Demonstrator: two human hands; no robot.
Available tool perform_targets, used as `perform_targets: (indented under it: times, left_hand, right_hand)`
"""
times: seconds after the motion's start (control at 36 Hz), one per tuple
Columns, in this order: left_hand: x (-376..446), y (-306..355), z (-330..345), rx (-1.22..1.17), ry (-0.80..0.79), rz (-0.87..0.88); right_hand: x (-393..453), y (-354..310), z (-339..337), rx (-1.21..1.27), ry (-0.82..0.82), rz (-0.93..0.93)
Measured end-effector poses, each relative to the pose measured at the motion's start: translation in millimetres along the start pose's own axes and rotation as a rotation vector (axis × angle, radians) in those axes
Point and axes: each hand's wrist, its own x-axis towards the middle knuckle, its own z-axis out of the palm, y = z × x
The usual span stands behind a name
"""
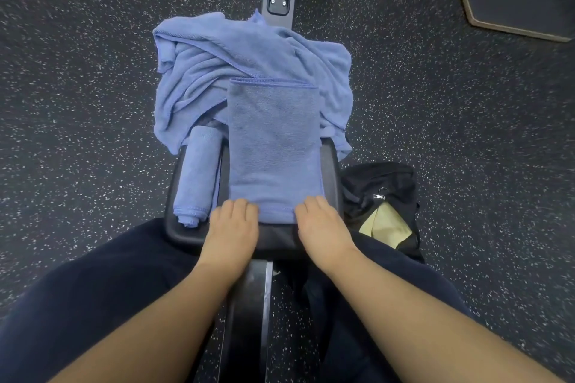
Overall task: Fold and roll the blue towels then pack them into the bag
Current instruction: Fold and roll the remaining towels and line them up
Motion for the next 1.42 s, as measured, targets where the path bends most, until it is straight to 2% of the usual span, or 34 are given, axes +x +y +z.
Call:
perform_targets:
  times: [0.22, 0.28, 0.39, 0.5, 0.58, 0.78, 0.83, 0.94, 1.06, 1.42]
  left_hand:
    - [5.2, -12.6, 2.5, -0.065, 0.094, -0.046]
    - [7.9, -13.8, 0.8, -0.092, 0.075, -0.060]
    - [11.1, -14.0, -0.3, -0.127, 0.077, -0.085]
    - [11.7, -10.8, 0.8, -0.210, 0.025, -0.111]
    - [14.0, -9.1, -1.7, -0.173, -0.010, -0.117]
    - [20.3, -8.0, -2.9, -0.063, 0.066, -0.105]
    - [24.1, -5.3, -6.2, -0.069, 0.082, -0.093]
    - [26.1, -0.8, -5.4, -0.137, 0.082, -0.016]
    - [21.2, 1.1, 0.7, -0.173, 0.084, -0.013]
    - [23.3, -1.8, -1.8, -0.161, 0.013, -0.020]
  right_hand:
    - [7.3, 10.8, -3.8, 0.085, 0.104, 0.004]
    - [8.7, 12.9, -7.2, 0.116, 0.084, 0.031]
    - [8.4, 14.4, -12.9, 0.159, -0.063, 0.050]
    - [8.5, 12.1, -12.4, 0.153, -0.069, 0.102]
    - [9.0, 11.3, -9.7, 0.099, -0.063, 0.111]
    - [13.8, 9.3, -6.7, -0.021, 0.118, 0.140]
    - [14.1, 9.9, -10.2, 0.043, 0.109, 0.114]
    - [16.8, 16.3, -8.2, 0.138, -0.019, 0.088]
    - [16.4, 10.2, -5.3, 0.201, 0.052, 0.104]
    - [15.8, 10.6, 5.3, 0.007, 0.106, 0.038]
